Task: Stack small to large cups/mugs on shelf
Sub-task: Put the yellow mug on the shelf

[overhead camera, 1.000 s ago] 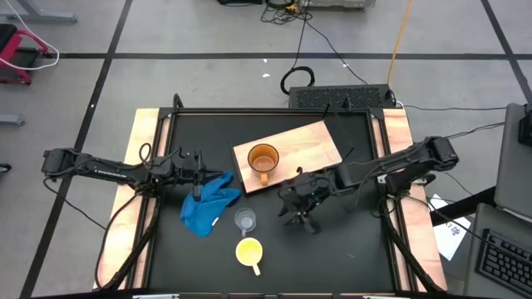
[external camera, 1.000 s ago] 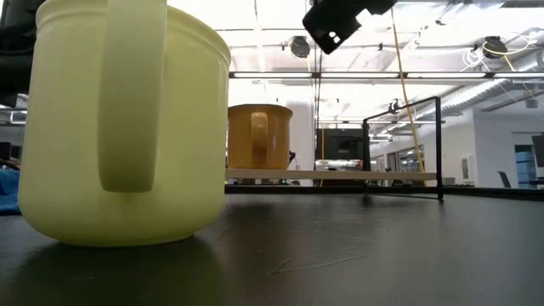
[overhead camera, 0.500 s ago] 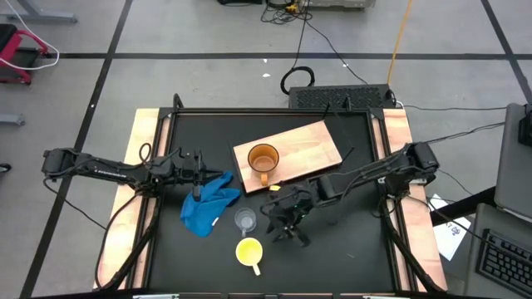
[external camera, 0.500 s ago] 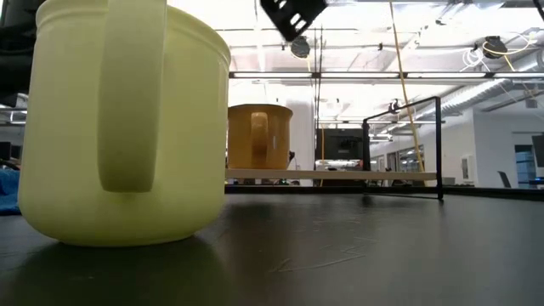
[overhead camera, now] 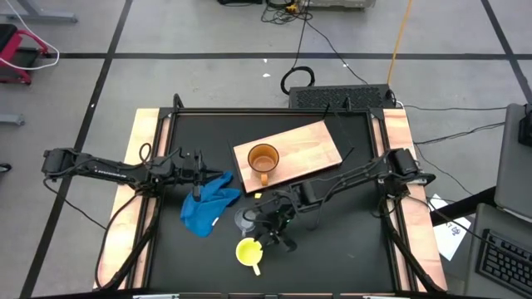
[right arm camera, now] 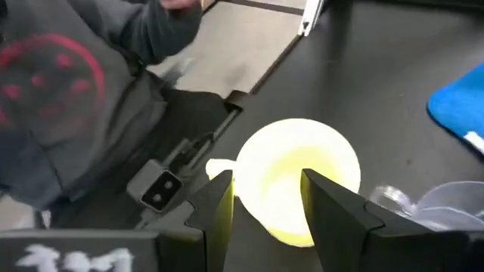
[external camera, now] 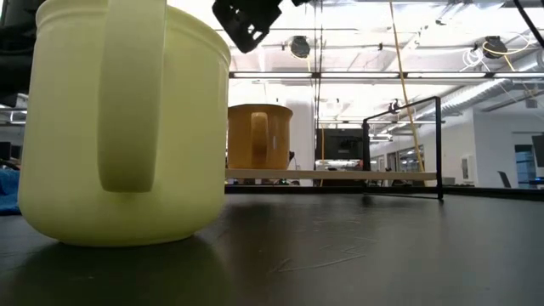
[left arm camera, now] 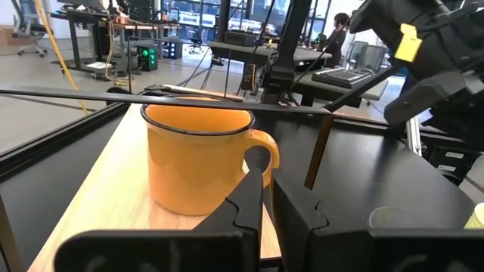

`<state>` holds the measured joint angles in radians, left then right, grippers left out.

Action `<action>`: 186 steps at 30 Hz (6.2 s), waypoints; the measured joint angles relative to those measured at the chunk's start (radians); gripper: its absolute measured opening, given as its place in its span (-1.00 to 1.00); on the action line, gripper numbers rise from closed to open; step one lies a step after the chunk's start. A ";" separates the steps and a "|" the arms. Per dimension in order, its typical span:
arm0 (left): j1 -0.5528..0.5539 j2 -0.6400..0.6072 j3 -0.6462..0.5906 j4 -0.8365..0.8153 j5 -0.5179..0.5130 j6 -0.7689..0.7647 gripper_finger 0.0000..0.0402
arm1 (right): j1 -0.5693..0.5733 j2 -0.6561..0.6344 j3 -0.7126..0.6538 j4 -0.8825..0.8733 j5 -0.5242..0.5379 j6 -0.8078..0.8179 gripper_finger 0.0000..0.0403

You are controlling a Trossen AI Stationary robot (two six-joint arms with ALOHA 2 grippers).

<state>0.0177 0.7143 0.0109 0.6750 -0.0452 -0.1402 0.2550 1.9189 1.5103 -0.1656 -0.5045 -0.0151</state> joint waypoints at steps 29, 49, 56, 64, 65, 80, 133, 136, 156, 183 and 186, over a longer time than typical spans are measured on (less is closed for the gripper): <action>0.000 0.000 0.000 -0.031 0.000 -0.001 -0.85 | -0.025 0.063 0.004 0.079 -0.024 0.178 -0.26; 0.000 0.000 0.000 -0.052 0.000 -0.002 -0.85 | 0.007 0.062 0.003 -0.064 0.190 0.262 -0.26; 0.000 0.000 0.000 -0.051 0.000 -0.002 -0.85 | 0.008 0.070 0.003 -0.073 0.190 0.294 -0.26; 0.000 0.000 0.000 -0.052 0.000 -0.002 -0.85 | 0.009 0.088 0.002 -0.053 0.191 0.338 -0.26; 0.000 0.000 0.000 -0.051 0.000 -0.002 -0.85 | 0.009 0.091 0.002 -0.054 0.190 0.343 -0.26; 0.000 0.000 0.000 -0.053 0.001 0.006 -0.85 | 0.021 0.098 0.002 -0.029 0.190 0.380 -0.26; 0.000 0.000 0.000 -0.104 0.000 0.008 -0.85 | 0.048 -0.010 0.003 -0.368 0.487 0.277 -1.00; 0.000 0.000 0.000 -0.104 0.000 0.008 -0.85 | 0.055 -0.016 0.003 -0.419 0.504 0.311 -1.00; 0.000 0.000 0.000 -0.103 -0.001 0.006 -0.85 | 0.063 -0.014 -0.003 -0.387 0.503 0.325 -0.88; 0.000 0.000 0.000 -0.114 0.000 -0.007 -0.85 | 0.113 -0.014 -0.003 -0.377 0.449 0.319 -0.44; 0.000 0.000 0.000 -0.113 0.000 -0.008 -0.85 | 0.114 -0.014 -0.003 -0.376 0.449 0.324 -0.29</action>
<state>0.0177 0.7143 0.0109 0.5621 -0.0448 -0.1486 0.3691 1.9053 1.5070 -0.5418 -0.0559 0.3092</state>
